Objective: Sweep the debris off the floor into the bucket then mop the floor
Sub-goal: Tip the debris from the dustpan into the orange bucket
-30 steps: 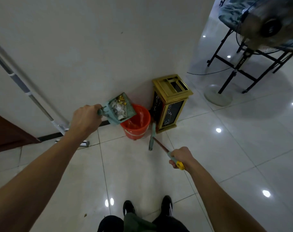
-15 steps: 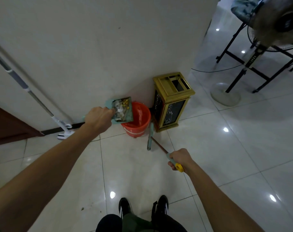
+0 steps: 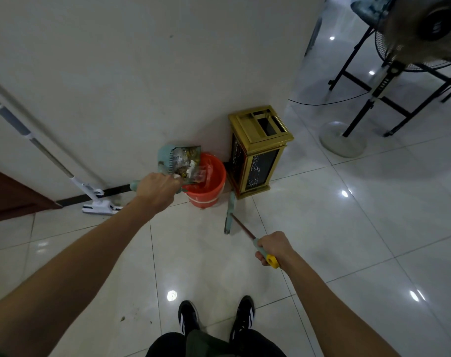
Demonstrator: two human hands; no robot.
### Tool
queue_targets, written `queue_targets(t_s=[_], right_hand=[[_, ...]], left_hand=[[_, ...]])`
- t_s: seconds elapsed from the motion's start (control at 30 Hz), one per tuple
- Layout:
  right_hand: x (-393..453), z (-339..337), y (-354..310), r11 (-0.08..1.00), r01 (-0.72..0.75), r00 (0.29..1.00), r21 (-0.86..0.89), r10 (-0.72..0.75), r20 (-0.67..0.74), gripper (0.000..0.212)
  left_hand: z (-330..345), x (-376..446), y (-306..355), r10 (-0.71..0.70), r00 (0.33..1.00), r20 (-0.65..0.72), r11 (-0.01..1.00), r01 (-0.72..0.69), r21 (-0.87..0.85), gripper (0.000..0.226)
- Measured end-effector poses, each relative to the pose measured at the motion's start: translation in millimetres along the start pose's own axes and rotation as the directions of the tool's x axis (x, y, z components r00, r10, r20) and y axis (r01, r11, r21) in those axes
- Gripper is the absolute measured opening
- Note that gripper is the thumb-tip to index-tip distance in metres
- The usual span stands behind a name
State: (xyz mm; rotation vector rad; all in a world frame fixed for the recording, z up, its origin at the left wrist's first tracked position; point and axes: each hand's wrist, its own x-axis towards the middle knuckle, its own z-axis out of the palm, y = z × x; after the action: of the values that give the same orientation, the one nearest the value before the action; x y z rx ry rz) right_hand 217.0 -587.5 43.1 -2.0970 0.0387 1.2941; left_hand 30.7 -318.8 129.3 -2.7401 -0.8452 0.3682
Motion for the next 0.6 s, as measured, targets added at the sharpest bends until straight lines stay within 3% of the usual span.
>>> queue_targets(t_s=[0.6], right_hand=[[-4,1,5,1.0,-0.006,1.0,-0.006,0.006,-0.003,0.013]], left_hand=[[14,-17,35,0.014,1.0,0.02,1.0,-0.014,-0.012,0.02]])
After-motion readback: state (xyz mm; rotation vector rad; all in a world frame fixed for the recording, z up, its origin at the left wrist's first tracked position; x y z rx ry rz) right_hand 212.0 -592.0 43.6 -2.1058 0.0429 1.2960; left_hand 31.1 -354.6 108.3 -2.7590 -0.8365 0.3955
